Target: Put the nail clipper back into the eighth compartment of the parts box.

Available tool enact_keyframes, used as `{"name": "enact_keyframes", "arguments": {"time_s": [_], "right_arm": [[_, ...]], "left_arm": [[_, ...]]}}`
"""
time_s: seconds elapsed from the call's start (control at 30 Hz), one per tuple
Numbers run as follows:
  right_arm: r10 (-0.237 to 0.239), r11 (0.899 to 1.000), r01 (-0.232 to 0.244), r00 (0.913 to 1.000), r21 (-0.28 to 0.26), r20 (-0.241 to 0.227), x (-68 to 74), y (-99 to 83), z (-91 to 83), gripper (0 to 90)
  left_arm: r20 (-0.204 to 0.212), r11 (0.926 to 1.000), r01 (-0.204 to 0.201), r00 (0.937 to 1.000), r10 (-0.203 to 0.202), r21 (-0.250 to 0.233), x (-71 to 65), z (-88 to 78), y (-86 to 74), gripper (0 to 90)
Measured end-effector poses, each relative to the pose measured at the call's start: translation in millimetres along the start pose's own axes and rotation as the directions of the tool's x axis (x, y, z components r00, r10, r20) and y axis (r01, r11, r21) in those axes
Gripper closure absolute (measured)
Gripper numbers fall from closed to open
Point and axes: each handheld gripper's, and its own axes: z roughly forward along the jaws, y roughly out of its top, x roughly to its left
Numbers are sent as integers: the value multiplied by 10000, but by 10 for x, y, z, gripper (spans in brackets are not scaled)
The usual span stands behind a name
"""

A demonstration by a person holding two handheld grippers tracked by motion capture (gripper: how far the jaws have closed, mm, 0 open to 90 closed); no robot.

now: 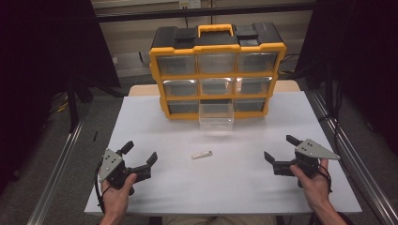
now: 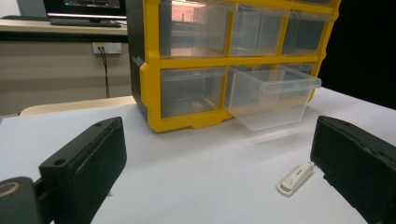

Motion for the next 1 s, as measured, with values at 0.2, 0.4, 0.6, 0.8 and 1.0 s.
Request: {"name": "enact_keyframes", "arguments": {"time_s": [0.2,0.4,0.6,0.8,1.0], "right_arm": [[-50,9999,52,9999,158,-152,-6,-4,-1,8],[-92,9995,106,9988,288,-476,4,-6,34,21],[-164,9992,195,9960,353,-879,37,12,84,21],[-71,9980,155,9910,620,-1339,109,20,122,20],[-198,9962,334,9862,806,-1644,240,52,186,34]], "left_arm": [[37,9998,184,9998,-184,-53,-19,17,-2,36],[248,9999,165,9996,-165,1,-8,46,14,36],[225,9998,130,9997,-133,156,-5,44,-2,36],[339,9994,80,9994,-91,327,-22,36,-20,36],[364,9995,88,9993,-99,302,-36,40,-15,36]]}}
